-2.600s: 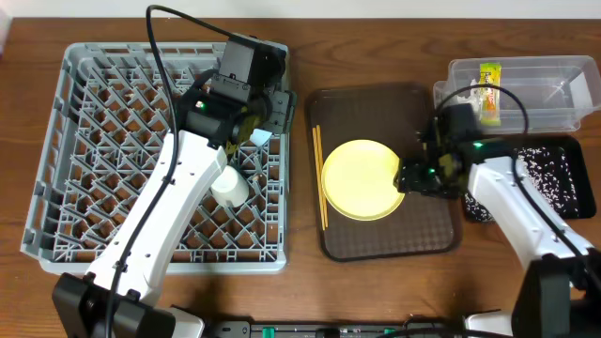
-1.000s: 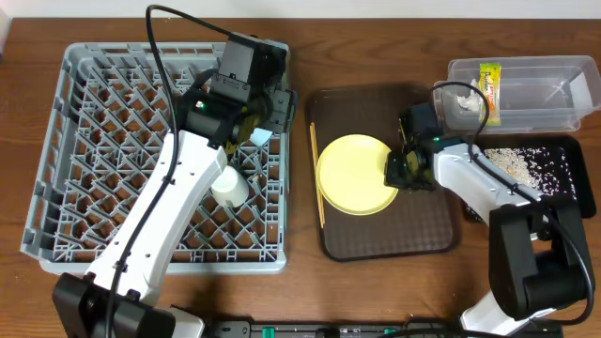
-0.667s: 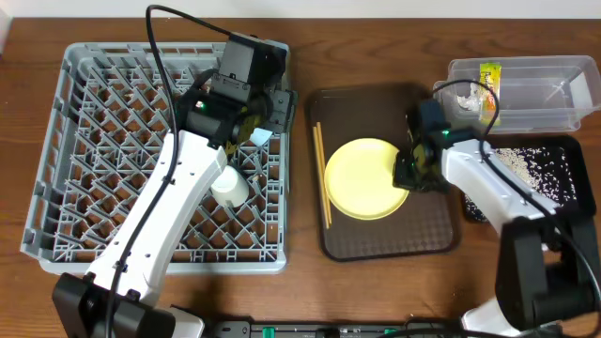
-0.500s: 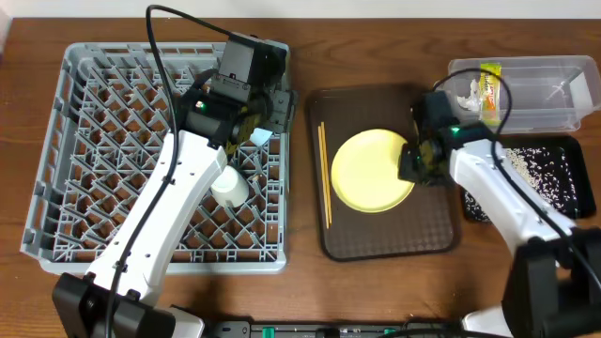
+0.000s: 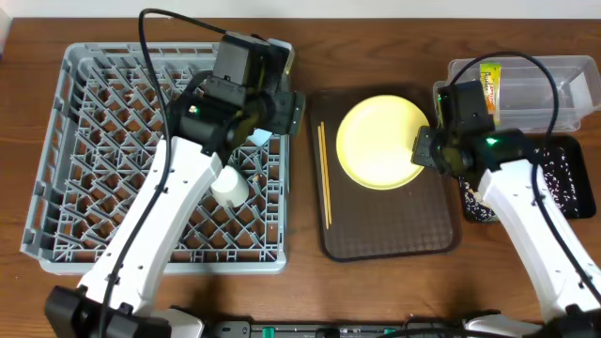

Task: Sort waste into correct bins and load items into the dishwasher
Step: 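Grip the plate's right rim with the right gripper and lift it, then hand the yellow plate from the right gripper to the left gripper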

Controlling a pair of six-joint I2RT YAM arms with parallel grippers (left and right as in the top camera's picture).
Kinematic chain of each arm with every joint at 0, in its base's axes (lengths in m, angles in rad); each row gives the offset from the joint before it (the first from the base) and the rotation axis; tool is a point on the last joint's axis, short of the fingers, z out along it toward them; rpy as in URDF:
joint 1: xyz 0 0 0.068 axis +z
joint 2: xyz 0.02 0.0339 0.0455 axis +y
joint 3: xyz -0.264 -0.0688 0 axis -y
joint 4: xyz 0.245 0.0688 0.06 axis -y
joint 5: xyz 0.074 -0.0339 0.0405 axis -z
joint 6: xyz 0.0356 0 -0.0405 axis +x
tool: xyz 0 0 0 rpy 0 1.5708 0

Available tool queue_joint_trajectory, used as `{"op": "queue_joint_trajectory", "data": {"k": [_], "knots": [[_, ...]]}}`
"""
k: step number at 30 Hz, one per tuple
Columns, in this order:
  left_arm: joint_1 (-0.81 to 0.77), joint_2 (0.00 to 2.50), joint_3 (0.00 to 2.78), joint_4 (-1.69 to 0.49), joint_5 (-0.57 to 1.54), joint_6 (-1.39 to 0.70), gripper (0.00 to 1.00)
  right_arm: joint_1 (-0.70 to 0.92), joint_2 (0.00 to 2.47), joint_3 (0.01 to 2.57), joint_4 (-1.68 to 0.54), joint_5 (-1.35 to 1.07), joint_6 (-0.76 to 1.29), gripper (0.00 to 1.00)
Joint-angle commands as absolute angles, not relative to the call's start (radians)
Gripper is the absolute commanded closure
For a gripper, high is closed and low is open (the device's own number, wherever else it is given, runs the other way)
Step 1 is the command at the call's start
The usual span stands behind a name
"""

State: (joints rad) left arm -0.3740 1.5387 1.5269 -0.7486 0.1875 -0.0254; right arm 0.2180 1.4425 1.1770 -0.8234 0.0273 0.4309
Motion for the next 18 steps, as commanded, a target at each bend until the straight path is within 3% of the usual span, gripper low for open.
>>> {"op": "queue_joint_trajectory", "data": {"k": [1, 13, 18], "knots": [[-0.341, 1.513, 1.546, -0.731, 0.341, -0.02, 0.17, 0.214, 1.399, 1.199, -0.78, -0.093, 0.41, 0.99], [-0.047, 1.515, 1.546, -0.675, 0.999, 0.008, 0.1, 0.213, 1.386, 1.199, -0.524, -0.455, 0.411, 0.99], [-0.003, 1.515, 1.542, -0.677, 1.09, 0.015, 0.09, 0.217, 1.387, 1.199, -0.451, -0.533, 0.426, 0.99]]}}
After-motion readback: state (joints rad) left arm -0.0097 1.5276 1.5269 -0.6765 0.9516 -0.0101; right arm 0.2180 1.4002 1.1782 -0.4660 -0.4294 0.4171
